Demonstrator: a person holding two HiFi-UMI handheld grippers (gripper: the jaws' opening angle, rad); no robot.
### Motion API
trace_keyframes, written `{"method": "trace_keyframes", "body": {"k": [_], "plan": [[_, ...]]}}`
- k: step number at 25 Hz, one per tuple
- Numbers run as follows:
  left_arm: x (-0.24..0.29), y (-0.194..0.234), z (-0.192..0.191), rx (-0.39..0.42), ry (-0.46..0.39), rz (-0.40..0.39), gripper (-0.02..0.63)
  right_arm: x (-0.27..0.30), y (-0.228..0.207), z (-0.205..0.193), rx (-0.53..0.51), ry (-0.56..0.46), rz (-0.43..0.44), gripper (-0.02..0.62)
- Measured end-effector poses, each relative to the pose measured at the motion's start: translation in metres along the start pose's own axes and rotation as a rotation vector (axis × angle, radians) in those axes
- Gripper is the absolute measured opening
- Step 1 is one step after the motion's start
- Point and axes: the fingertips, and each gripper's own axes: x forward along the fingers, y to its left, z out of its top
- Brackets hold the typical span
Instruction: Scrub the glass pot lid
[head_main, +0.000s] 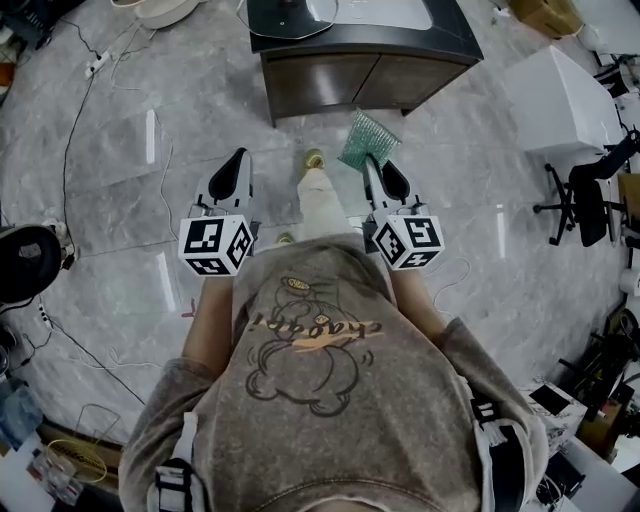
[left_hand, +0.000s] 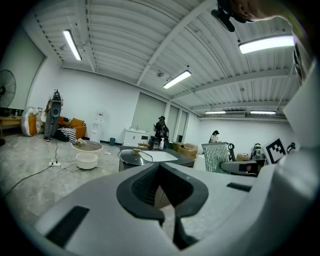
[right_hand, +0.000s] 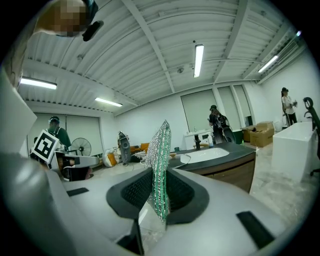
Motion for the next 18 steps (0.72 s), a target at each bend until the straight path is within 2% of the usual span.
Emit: {"method": "trace_keyframes", "body": {"k": [9,18], "plan": [[0.053,0.036,0.011,0.004,0.0,0.009,0.009,0.067,-0.022,0.007,0.014,-0.006,-0.001,0.086],[0.151,0.074,0.037,-0.011,0.013,0.024,0.009,0.17,-0.066,0.033,0.027,0.015,0.027,0.086]]}}
